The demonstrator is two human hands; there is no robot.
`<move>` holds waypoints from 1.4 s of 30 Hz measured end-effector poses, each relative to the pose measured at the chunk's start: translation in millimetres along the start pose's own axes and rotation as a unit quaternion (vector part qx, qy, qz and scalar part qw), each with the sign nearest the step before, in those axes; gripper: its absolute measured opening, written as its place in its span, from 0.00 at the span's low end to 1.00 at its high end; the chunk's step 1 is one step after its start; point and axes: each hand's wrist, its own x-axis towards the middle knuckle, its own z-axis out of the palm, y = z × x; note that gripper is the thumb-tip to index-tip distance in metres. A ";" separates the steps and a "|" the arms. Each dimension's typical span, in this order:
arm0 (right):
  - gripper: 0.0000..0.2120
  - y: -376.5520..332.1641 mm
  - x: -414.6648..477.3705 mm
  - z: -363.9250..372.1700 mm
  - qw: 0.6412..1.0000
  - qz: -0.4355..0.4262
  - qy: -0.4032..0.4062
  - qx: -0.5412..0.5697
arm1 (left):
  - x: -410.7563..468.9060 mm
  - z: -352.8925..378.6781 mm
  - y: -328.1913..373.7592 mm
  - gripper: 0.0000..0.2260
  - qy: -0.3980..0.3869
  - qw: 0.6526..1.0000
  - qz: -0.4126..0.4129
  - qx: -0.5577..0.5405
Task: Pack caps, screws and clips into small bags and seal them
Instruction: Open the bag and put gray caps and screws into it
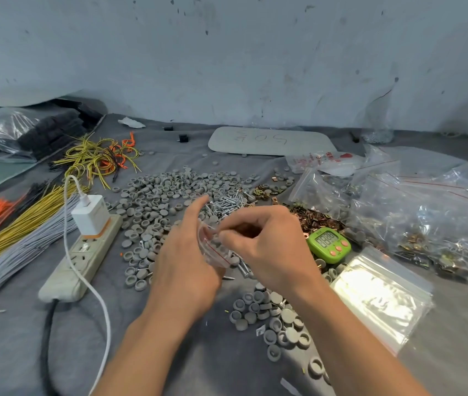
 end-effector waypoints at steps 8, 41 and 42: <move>0.13 -3.7 -1.9 5.7 0.998 -0.023 -0.049 0.012 | -0.6 0.7 1.6 0.44 -0.007 0.998 0.028 -0.048; 0.06 8.5 -1.1 2.7 0.894 0.146 -0.043 -0.422 | 0.2 -3.4 -7.4 0.48 0.025 0.999 0.037 -0.013; 0.05 8.3 -0.4 1.0 0.922 0.139 -0.010 -0.361 | 0.1 -3.6 -6.6 0.48 0.020 0.999 0.035 -0.014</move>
